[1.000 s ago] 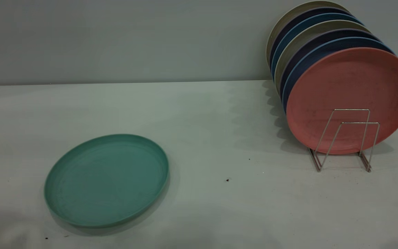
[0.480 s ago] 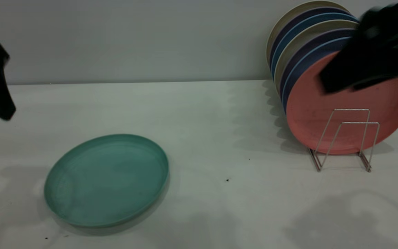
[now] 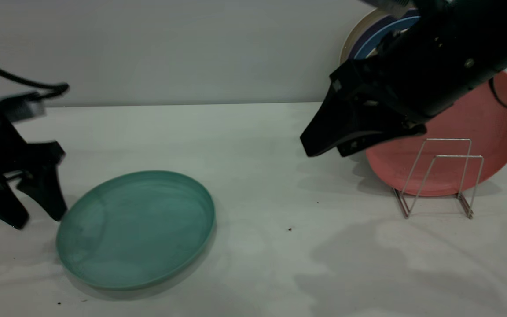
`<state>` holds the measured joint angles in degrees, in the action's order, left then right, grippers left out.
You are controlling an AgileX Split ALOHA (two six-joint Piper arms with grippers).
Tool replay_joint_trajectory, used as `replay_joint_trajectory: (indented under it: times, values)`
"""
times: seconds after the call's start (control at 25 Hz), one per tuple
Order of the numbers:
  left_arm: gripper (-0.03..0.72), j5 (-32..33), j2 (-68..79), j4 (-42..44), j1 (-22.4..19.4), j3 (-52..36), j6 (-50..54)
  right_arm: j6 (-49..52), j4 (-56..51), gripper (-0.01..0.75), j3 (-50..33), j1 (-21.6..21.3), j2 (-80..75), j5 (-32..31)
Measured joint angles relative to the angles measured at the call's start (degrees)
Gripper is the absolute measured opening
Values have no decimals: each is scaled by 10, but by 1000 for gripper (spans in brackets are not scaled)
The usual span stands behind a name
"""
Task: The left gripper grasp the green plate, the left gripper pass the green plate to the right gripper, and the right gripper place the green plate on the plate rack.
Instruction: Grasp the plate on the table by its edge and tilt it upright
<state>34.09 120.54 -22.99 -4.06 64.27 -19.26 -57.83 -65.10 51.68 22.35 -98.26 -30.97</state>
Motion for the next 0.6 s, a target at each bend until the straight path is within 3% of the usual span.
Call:
replay_joint_trajectory:
  times: [0.44, 0.6]
  values:
    - [562, -64, 78, -143, 1, 1, -93, -2, -2, 498, 0, -1, -8, -1]
    - [470, -78, 85, -151, 1, 2, -95, 3, -2, 498, 0, -1, -8, -1]
